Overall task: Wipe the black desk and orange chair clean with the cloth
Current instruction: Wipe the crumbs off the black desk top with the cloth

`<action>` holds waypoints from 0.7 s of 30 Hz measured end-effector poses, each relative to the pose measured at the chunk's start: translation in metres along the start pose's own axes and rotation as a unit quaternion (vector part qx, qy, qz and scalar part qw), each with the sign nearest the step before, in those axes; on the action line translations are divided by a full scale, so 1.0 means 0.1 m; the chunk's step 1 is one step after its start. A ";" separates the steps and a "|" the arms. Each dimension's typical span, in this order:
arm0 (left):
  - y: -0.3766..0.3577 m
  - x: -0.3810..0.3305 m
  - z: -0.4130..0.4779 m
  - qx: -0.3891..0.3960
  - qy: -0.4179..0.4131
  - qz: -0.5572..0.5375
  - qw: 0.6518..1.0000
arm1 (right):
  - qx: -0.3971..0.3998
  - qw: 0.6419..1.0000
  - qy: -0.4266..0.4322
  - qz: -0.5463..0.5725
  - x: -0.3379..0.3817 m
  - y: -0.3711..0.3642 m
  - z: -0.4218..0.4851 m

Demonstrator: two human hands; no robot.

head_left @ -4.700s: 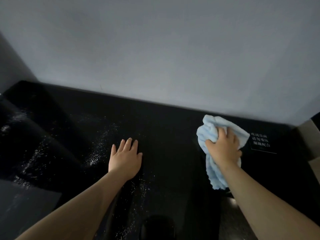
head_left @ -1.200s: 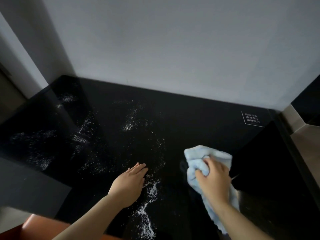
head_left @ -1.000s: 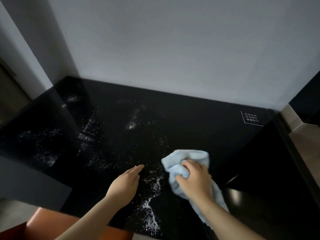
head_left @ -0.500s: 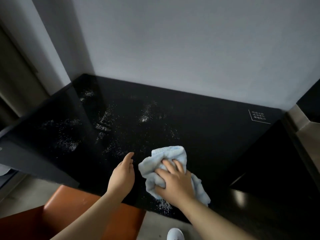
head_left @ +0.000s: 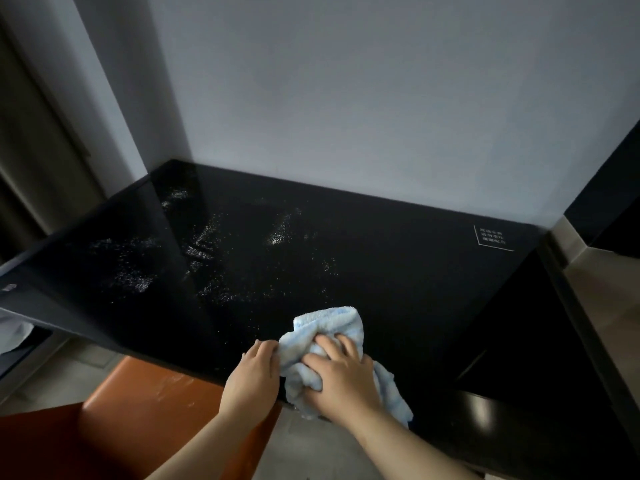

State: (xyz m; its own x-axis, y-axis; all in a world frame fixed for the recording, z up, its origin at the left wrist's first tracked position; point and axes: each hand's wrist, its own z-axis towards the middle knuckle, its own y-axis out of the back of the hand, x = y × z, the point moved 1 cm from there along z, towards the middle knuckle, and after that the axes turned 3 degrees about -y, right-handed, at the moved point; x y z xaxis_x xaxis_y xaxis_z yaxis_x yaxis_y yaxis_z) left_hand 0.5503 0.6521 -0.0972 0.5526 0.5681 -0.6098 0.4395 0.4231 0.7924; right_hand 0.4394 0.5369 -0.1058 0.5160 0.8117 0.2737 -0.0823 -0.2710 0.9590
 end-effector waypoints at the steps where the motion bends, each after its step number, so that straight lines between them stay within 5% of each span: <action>1: -0.01 0.00 -0.03 0.013 -0.018 0.022 1.000 | -0.006 1.000 0.001 0.002 -0.03 0.03 -0.07; 4: -0.04 -0.02 -0.12 0.062 -0.057 0.111 0.990 | -0.024 1.000 -0.005 -0.010 -0.16 0.12 -0.31; 12: -0.05 -0.01 -0.42 0.153 -0.058 0.118 0.979 | -0.050 0.997 -0.037 -0.047 -0.39 0.23 -0.92; 21: 0.21 0.05 -0.41 0.160 -0.095 0.075 0.980 | -0.040 0.974 -0.221 -0.032 0.00 0.21 -1.15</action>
State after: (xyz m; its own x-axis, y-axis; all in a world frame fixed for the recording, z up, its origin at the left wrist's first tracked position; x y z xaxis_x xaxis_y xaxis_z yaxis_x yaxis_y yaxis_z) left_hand 0.5332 0.6921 -0.0828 0.7366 0.4532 -0.5021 0.5250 0.0848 0.8468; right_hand 0.3399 0.5906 -0.0777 0.8376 0.5184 0.1723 -0.0949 -0.1725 0.9804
